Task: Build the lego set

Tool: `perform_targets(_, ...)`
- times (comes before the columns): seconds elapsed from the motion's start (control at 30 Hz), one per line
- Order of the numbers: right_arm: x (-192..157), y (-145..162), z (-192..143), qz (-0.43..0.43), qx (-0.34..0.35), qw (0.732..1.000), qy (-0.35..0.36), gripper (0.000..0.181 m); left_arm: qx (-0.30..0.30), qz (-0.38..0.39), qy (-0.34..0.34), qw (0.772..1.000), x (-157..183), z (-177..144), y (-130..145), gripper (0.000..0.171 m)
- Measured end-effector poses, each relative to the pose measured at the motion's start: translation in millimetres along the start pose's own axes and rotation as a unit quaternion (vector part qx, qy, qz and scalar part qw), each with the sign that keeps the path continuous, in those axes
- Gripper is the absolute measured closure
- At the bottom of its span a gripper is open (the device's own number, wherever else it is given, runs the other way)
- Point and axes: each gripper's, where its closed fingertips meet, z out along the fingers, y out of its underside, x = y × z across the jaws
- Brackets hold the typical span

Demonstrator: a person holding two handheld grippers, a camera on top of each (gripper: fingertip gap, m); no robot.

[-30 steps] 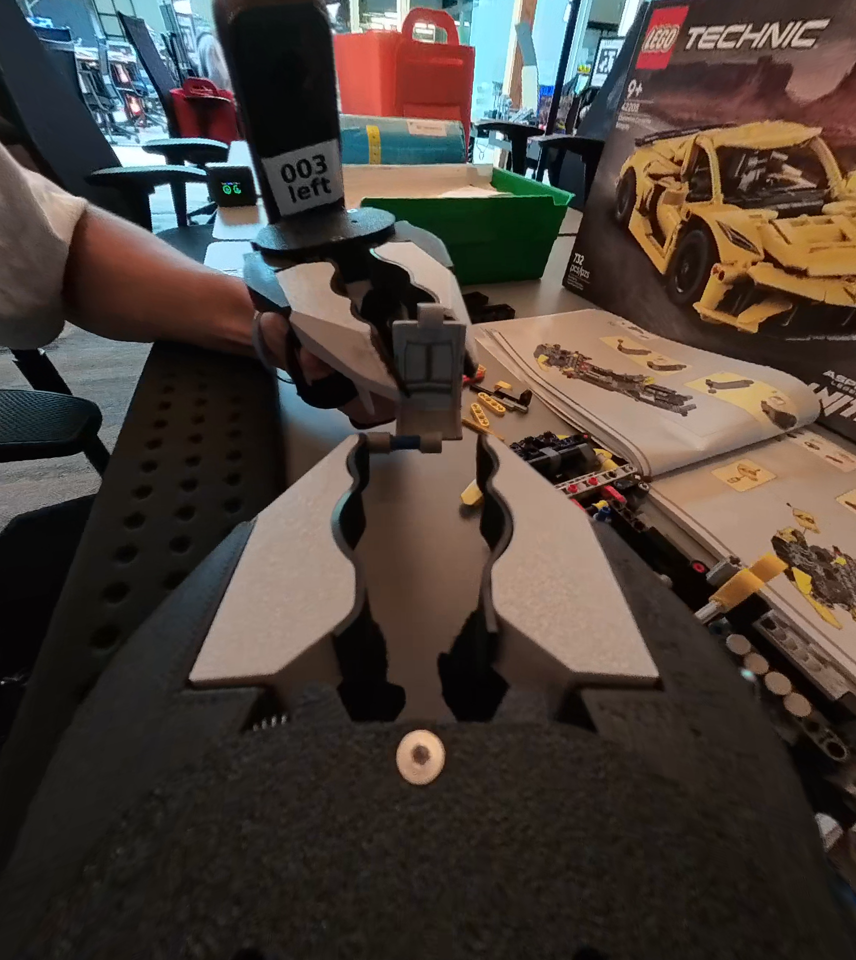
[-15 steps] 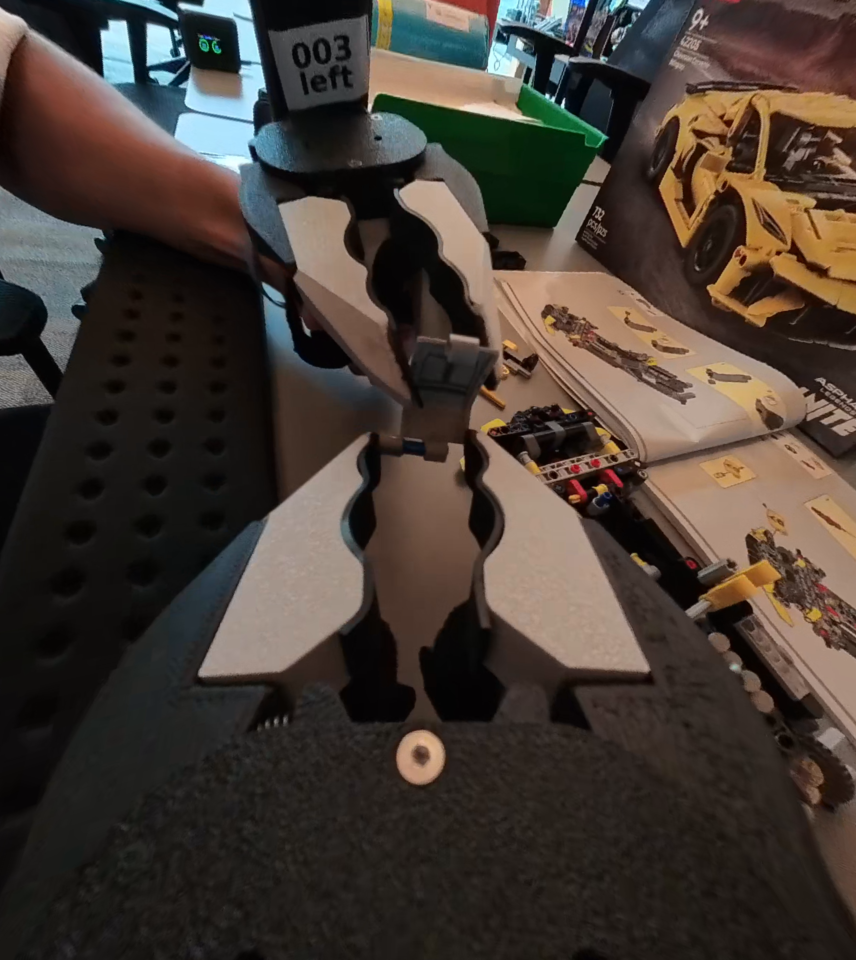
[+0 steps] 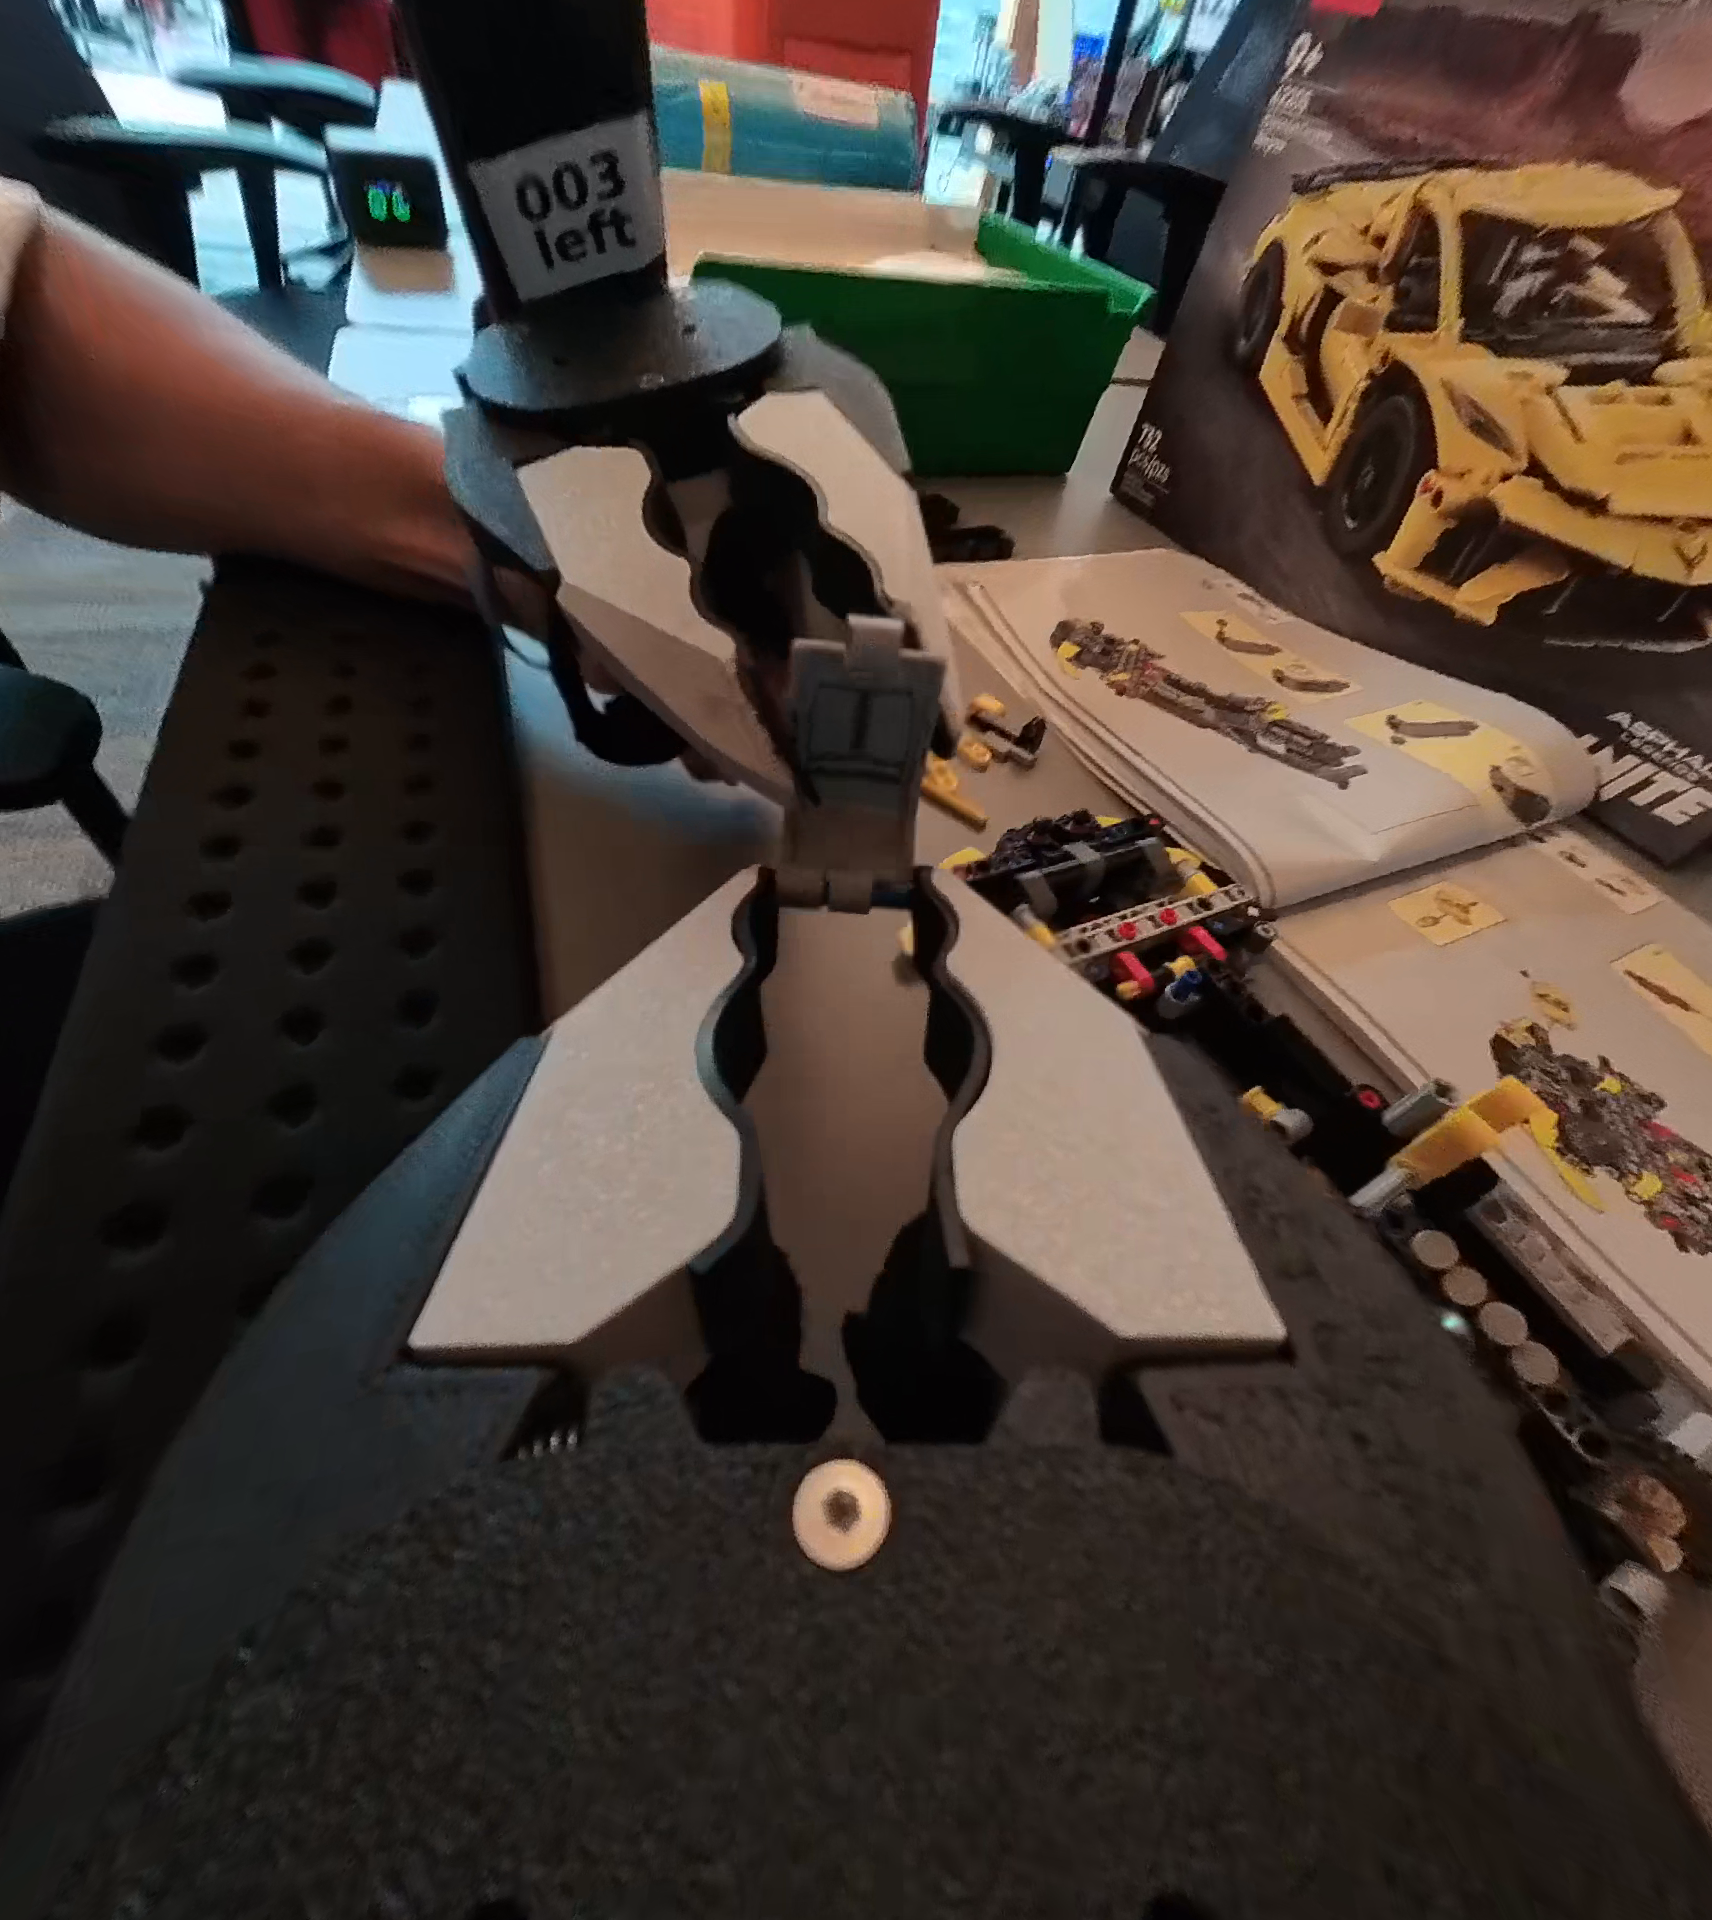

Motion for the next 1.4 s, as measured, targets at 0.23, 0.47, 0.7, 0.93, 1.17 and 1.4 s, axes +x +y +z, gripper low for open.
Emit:
perform_targets(0.23,7,-15,-11,0.054,0.053,0.997,-0.007,0.153,0.033,-0.033,-0.024,0.999,-15,-7,-11,0.151)
perform_targets(0.47,6,-16,-10,0.055,0.057,0.997,-0.007,0.152,0.032,-0.032,-0.018,0.999,-12,-5,-10,0.151)
perform_targets(0.7,9,-16,-10,0.077,0.064,0.995,-0.016,0.143,0.028,-0.019,-0.014,0.999,-9,-5,-9,0.151)
perform_targets(0.93,1,-12,-8,0.061,0.044,0.997,-0.034,0.157,0.02,-0.006,-0.007,1.0,-4,-2,-6,0.151)
perform_targets(1.17,5,-9,-9,0.051,0.034,0.998,-0.02,0.158,0.002,0.008,-0.019,1.0,-8,-3,1,0.15)
perform_targets(1.4,11,-14,-12,0.028,0.039,0.999,0.02,0.158,-0.011,-0.026,-0.013,1.0,-13,-2,10,0.151)
